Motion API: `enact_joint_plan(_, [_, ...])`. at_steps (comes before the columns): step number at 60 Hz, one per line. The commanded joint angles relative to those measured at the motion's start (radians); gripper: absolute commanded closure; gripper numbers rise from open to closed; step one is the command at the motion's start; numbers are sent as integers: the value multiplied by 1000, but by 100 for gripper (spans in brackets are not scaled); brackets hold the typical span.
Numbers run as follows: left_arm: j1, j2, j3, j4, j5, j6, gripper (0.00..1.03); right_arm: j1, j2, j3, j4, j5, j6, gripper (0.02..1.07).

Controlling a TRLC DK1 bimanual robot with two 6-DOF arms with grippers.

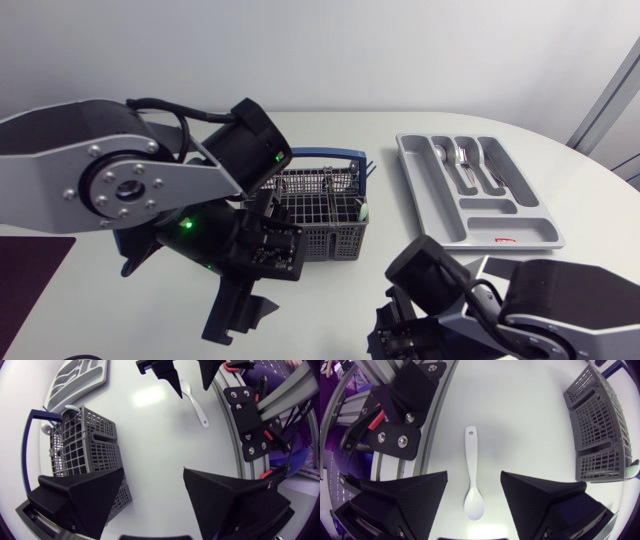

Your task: Unload the cutlery basket into the drawer organizer.

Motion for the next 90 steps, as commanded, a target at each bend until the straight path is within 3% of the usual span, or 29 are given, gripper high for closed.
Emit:
enact_joint_plan(1, [13,-30,-36,3,5,34,14,19,51,-10,22,19,-1,46])
enact_joint_plan(9, [18,-40,-59,4,5,36,14,16,102,-18,57,61,-25,57])
enact_joint_plan(32, [24,-63,-121,26,11,43,14,11,151,-30,103,119,-44,57])
enact_joint_plan(44, [53,-58,-159,49,42,77,14,14,-76,-33,-53,114,-24,57])
enact_joint_plan(52, [67,-49,-167,54,67,95,14,44,-111,-67,-95,96,-4,57])
enact_joint_plan(62, [64,-17,-173,66,73,97,14,54,-62,-111,-60,56,4,72])
enact_joint_plan(82, [71,-9,-176,74,73,105,14,39,36,-108,-20,59,-10,74])
enact_joint_plan(90, [74,-9,-179,74,73,109,14,-36,103,-78,9,76,-65,74])
